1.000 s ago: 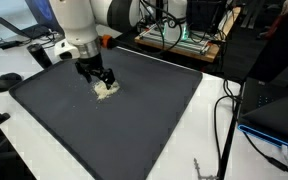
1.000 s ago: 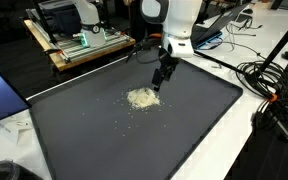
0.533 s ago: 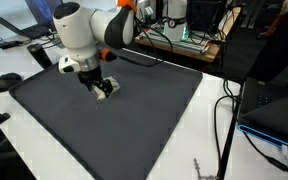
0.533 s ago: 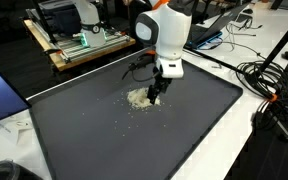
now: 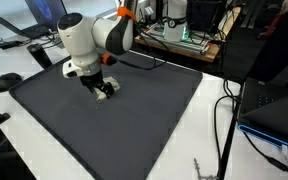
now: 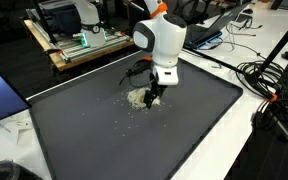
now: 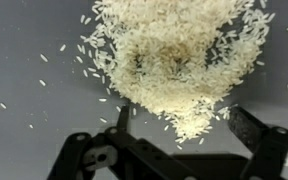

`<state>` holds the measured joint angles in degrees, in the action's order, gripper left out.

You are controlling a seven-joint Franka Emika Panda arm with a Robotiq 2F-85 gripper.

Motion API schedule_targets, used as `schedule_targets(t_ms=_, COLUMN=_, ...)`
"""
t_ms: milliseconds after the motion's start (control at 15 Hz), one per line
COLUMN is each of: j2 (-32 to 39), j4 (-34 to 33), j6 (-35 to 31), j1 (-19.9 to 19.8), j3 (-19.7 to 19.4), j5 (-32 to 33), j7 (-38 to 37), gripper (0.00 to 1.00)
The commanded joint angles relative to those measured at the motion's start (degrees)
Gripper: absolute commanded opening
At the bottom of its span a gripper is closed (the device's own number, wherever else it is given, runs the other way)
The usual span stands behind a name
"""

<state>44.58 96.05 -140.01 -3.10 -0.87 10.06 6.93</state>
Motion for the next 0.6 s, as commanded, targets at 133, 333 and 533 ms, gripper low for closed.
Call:
schedule_targets(t_ms=133, j2=0.8, j4=-0.3, j6=-0.2, j1=-0.7, j3=0.0, j5=-0.4, j7=3.0, gripper=1.00)
schedule_targets(t_ms=333, j2=0.3, j4=0.6, j6=0.8, j1=-1.6, j3=0.8, j5=-0.8, j7=5.7, gripper=1.00)
schedule_targets(t_ms=533, j2=-0.3, j4=2.0, j6=0.1, j1=-2.6, j3=1.2, j5=-0.9, j7=8.5, gripper=1.00)
